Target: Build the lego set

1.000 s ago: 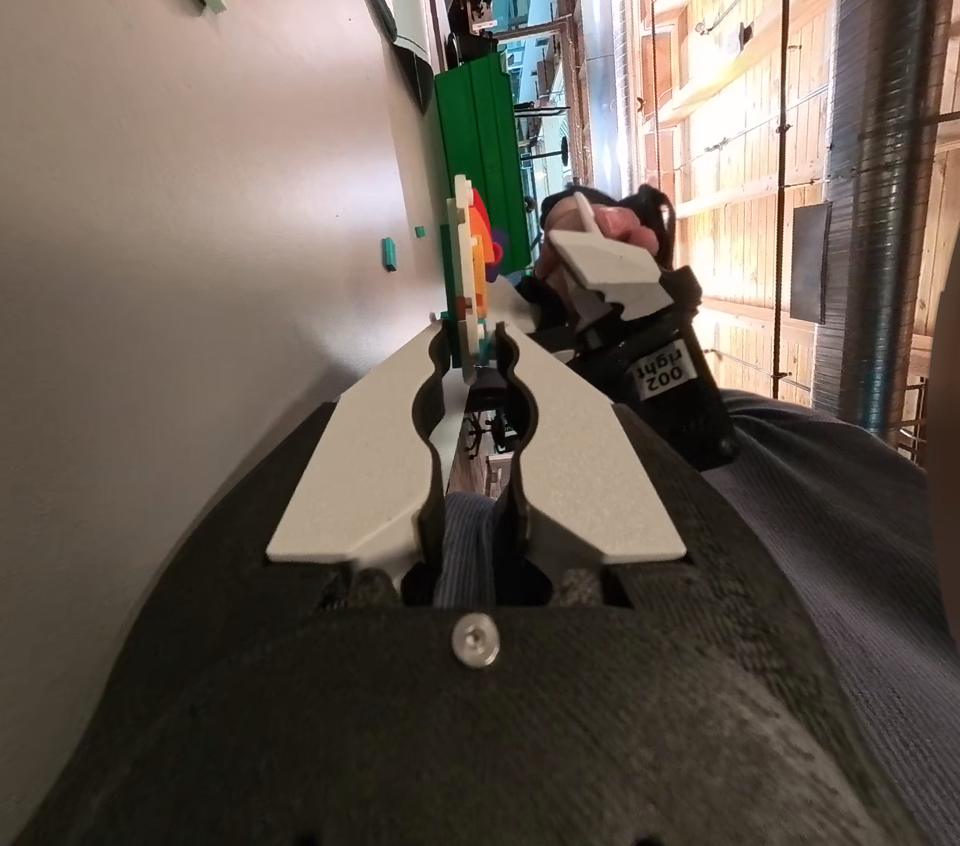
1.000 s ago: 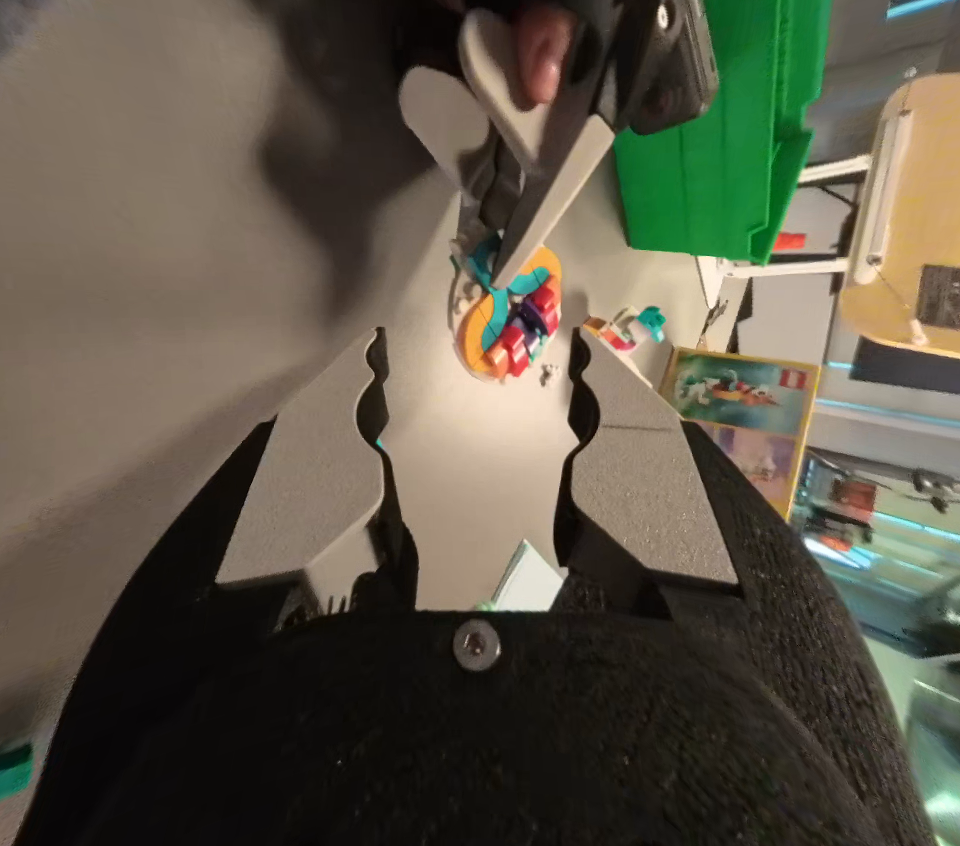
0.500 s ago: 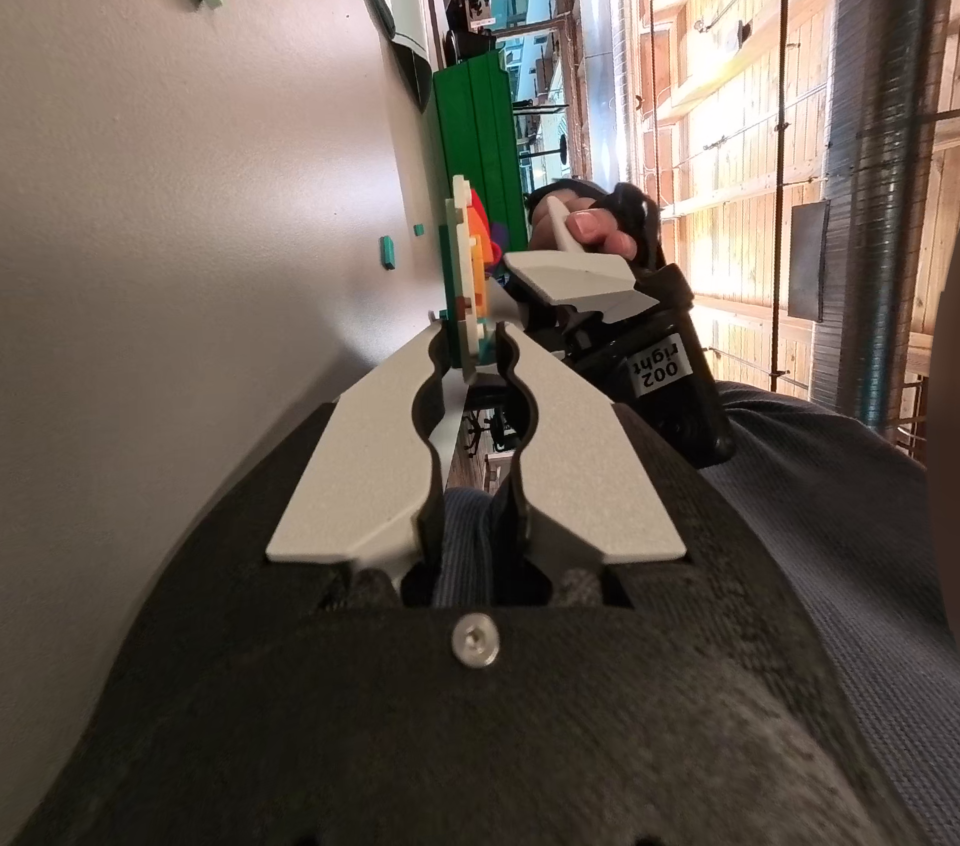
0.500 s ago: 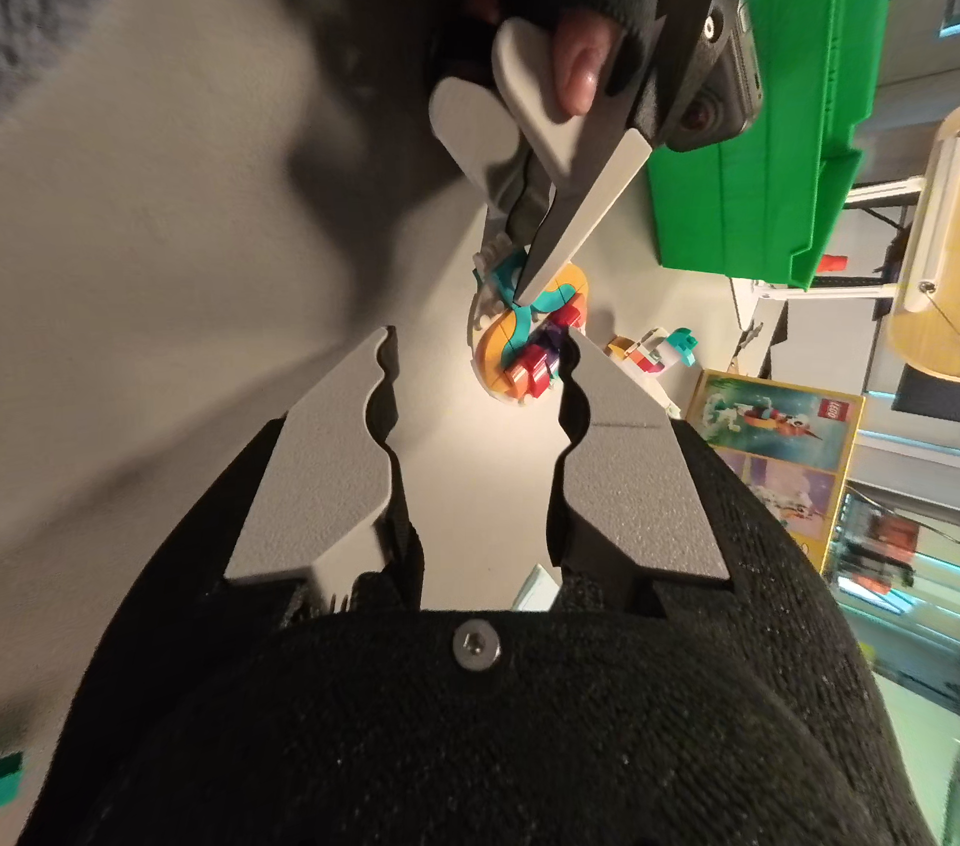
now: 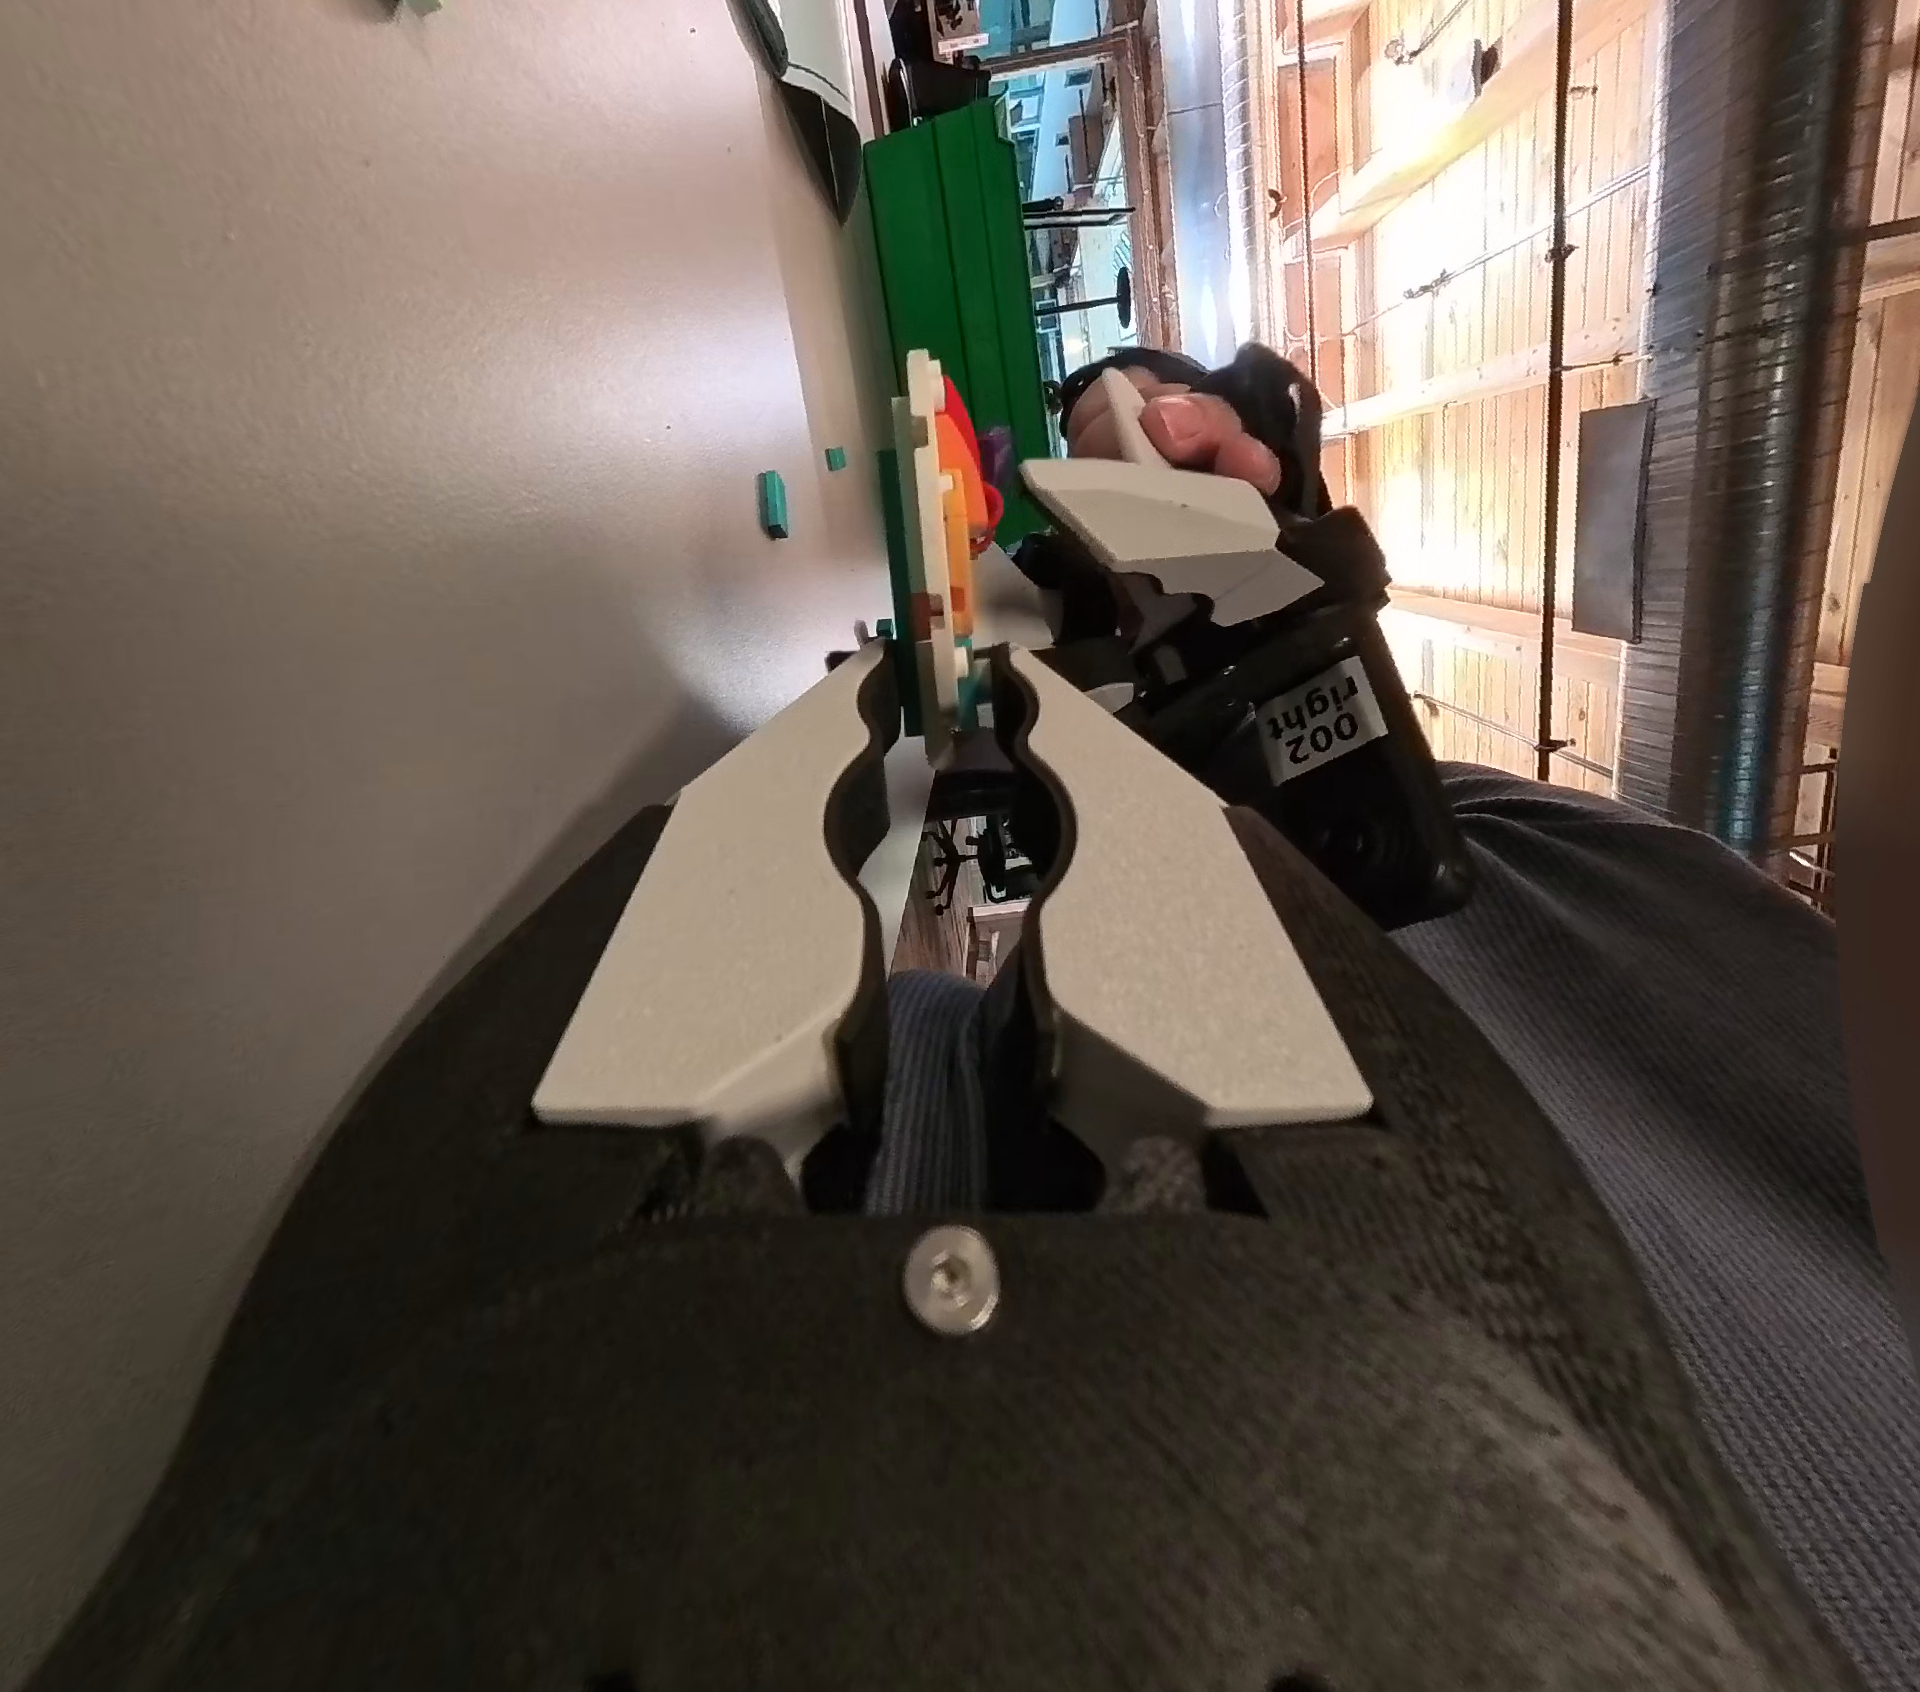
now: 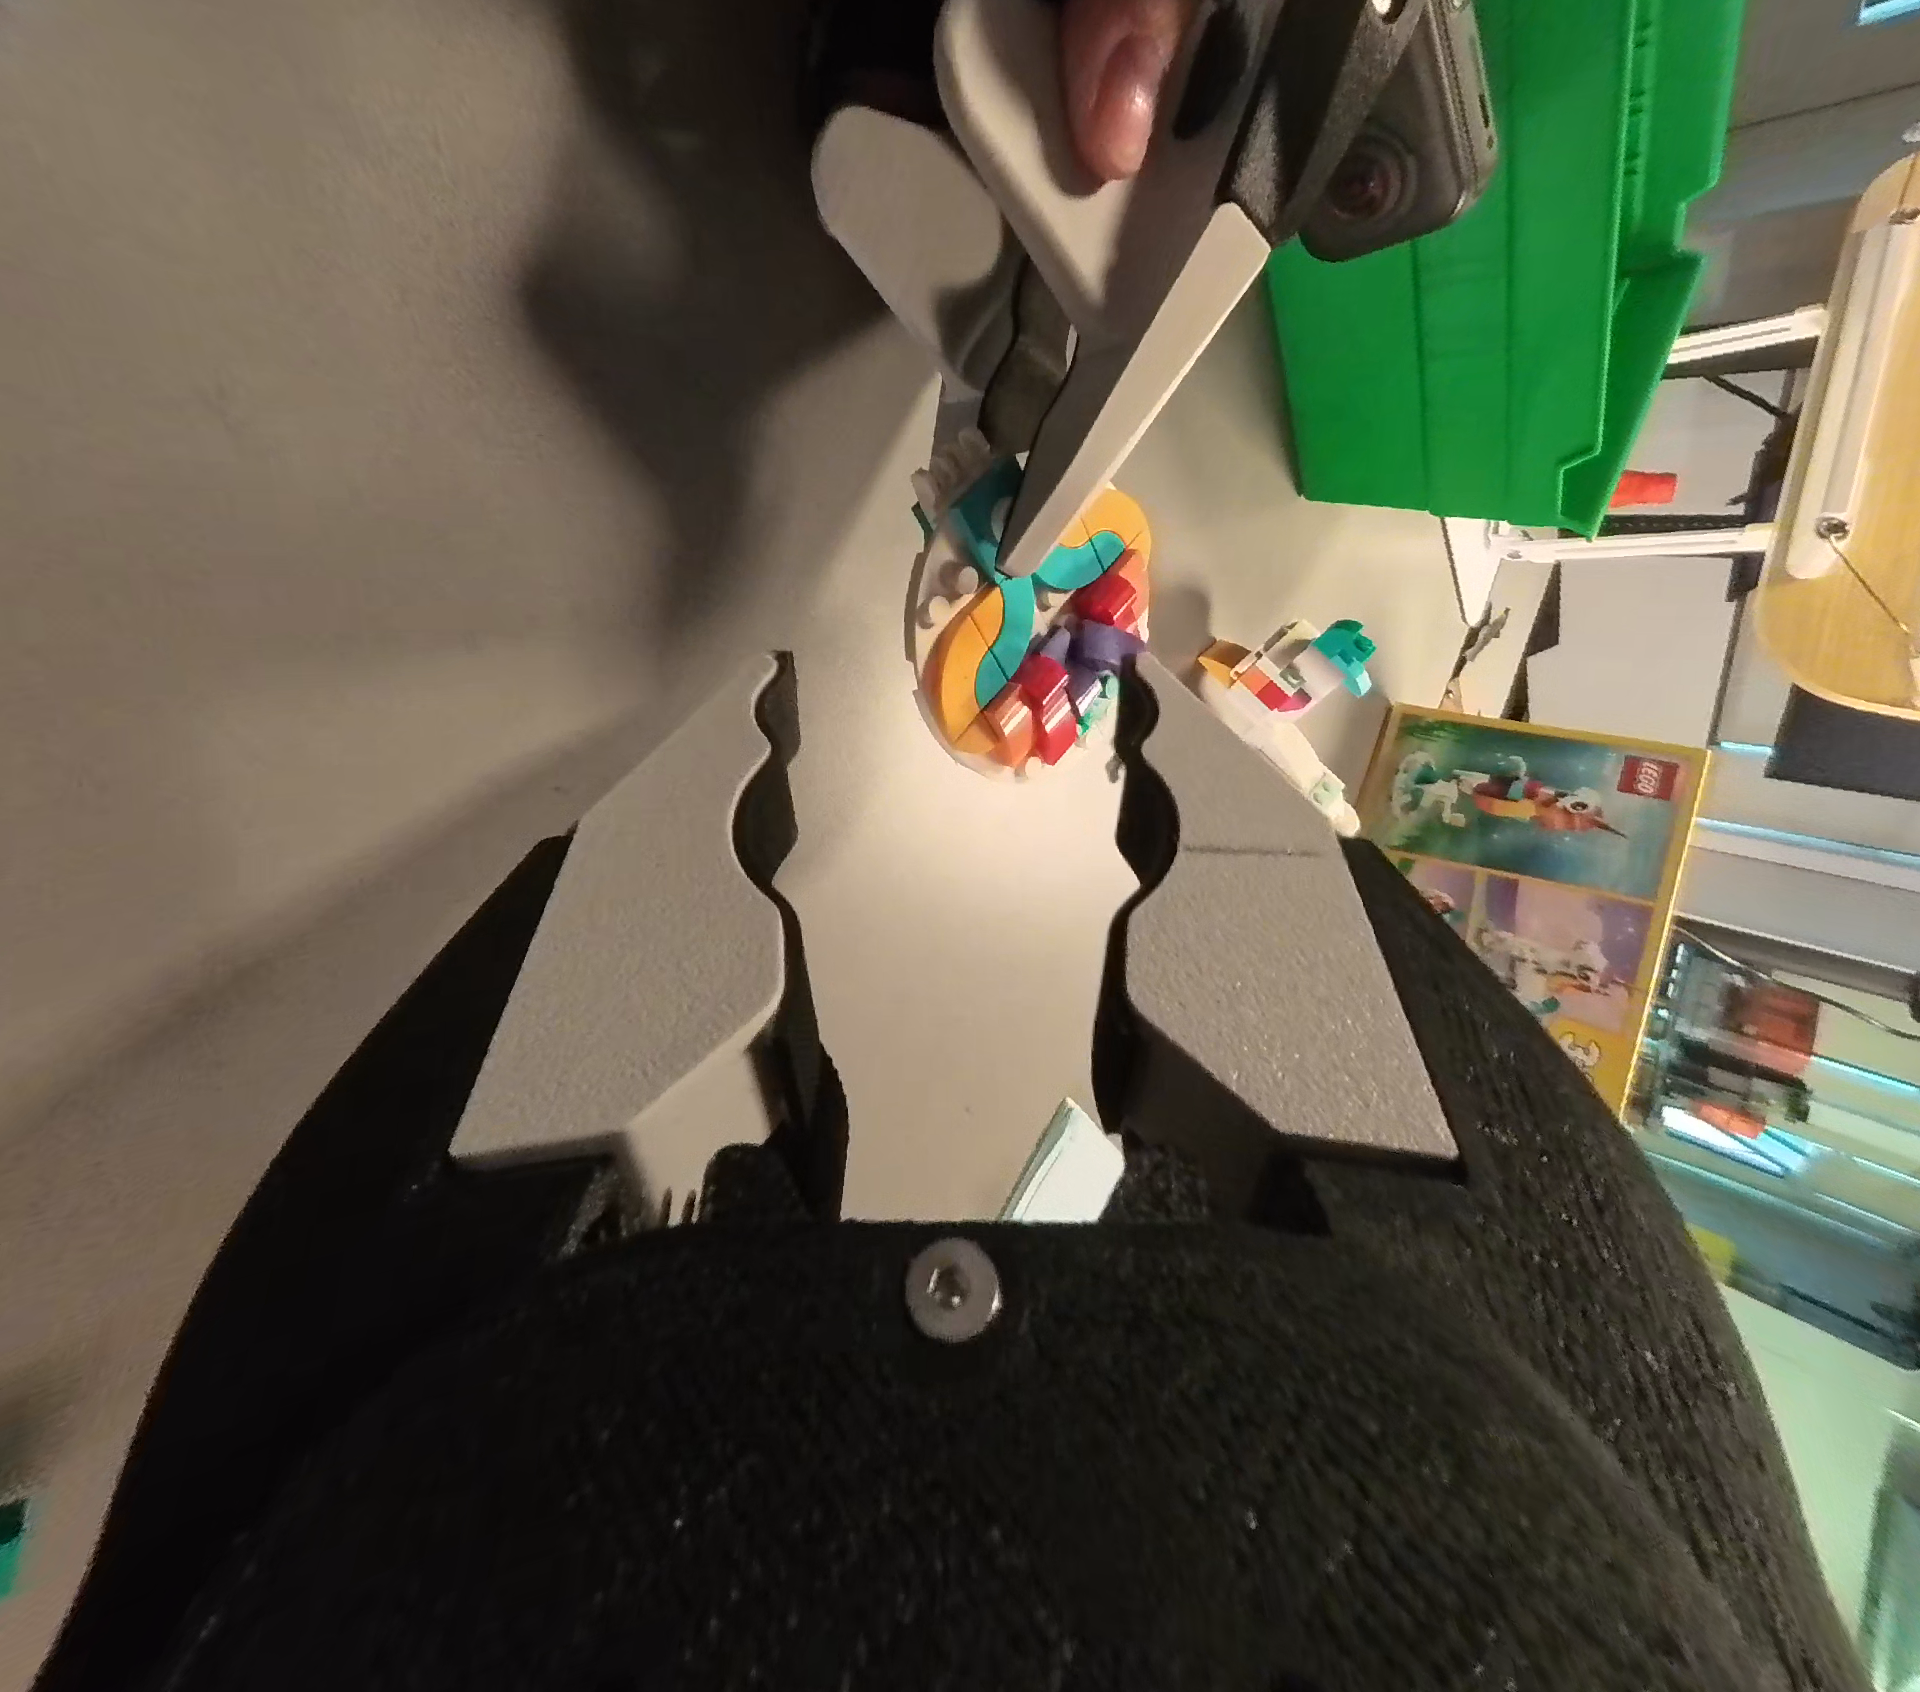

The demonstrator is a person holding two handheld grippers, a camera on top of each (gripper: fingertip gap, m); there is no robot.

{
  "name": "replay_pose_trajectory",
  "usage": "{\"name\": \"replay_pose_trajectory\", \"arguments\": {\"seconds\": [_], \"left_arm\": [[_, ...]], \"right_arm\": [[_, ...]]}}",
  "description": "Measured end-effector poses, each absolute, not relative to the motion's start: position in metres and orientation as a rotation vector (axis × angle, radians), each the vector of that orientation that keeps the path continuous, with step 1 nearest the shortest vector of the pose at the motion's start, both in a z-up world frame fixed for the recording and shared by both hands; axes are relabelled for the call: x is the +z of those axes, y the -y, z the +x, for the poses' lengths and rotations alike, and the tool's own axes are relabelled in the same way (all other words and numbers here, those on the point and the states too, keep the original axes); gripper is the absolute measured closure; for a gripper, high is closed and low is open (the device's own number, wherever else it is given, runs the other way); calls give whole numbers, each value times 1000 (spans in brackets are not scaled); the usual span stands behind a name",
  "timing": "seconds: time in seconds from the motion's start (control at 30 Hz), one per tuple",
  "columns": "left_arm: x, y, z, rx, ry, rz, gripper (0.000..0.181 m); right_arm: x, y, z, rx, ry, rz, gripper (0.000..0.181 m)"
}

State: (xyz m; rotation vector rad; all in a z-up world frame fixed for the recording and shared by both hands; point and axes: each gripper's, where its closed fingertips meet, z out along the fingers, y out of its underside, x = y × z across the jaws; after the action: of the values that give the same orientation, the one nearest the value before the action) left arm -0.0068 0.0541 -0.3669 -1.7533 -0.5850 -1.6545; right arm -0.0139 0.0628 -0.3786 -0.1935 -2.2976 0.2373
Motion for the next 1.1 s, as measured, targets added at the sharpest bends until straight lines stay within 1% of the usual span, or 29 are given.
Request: {"name": "replay_pose_trajectory", "arguments": {"seconds": [0.2,0.4,0.83,1.03,1.1], "left_arm": [[-367,-54,-6,-1656,580,-1758,166],[-367,-54,-6,-1654,579,-1759,166],[-367,-53,-5,-1650,578,-1761,166],[-367,-54,-6,-1650,578,-1761,166],[-367,-54,-6,-1649,578,-1761,166]], "right_arm": [[-383,-67,-18,212,2315,-239,112],[-380,-65,-13,247,2321,-285,123],[-377,-61,-13,291,2311,-299,127],[-374,-58,-13,257,2267,-201,126],[-371,-59,-15,265,2251,-225,134]]}}
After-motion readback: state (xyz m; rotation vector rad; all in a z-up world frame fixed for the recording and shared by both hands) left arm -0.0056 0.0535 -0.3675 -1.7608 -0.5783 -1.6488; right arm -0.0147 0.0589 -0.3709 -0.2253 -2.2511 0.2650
